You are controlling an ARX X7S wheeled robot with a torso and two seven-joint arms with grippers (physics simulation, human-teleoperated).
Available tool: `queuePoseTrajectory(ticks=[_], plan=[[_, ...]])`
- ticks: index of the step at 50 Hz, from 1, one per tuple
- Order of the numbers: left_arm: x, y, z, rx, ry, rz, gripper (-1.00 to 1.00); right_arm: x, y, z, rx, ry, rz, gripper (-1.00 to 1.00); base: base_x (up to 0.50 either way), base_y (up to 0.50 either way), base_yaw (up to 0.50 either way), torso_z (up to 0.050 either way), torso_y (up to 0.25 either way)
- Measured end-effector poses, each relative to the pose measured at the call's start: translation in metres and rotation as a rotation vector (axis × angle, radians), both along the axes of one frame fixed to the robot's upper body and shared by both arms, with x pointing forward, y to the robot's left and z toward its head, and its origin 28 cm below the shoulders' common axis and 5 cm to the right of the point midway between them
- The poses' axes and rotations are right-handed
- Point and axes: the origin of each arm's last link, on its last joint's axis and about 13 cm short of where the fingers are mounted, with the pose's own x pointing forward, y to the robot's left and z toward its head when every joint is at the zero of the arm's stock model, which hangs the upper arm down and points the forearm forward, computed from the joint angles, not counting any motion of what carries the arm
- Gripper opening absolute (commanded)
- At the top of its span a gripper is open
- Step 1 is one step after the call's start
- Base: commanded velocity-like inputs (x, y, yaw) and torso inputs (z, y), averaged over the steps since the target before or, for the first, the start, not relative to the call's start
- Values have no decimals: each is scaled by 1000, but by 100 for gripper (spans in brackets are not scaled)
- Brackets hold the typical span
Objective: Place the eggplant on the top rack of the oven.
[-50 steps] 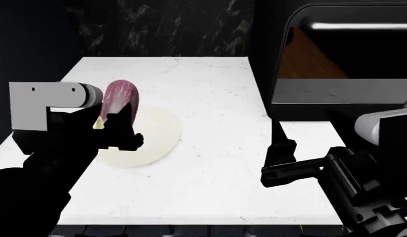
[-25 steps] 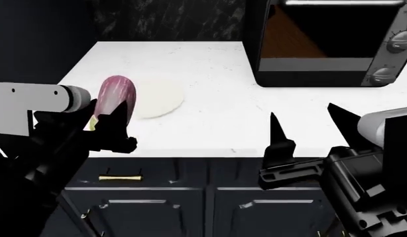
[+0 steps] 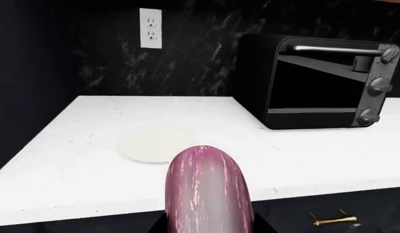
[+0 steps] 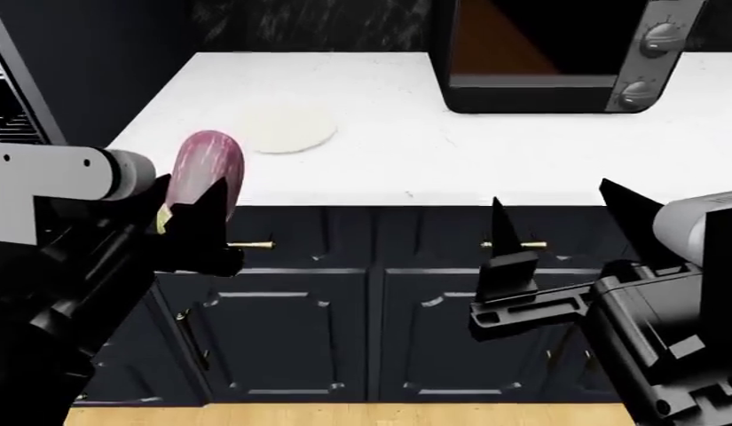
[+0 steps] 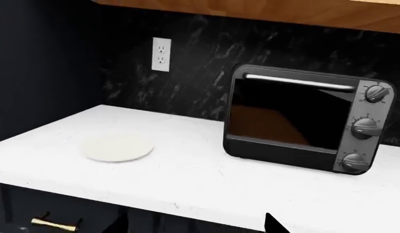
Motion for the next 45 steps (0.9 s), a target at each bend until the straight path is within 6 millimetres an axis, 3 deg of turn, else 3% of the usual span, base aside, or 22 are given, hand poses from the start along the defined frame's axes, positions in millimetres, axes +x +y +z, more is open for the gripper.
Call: queuePoseTrajectory(ticks=[9, 26, 45], plan=[[-2, 0, 4, 5, -5, -2, -100, -2, 1, 5, -19, -6, 1, 100, -192, 0, 0, 0, 0], [-6, 3, 27, 29, -26, -33, -100, -2, 6, 38, -103, 21, 31, 100, 0, 0, 0, 0, 0], [-7, 7, 36, 46, -41, -29, -100, 0, 3, 49, -99, 54, 10, 100, 0, 26, 0, 0, 0]])
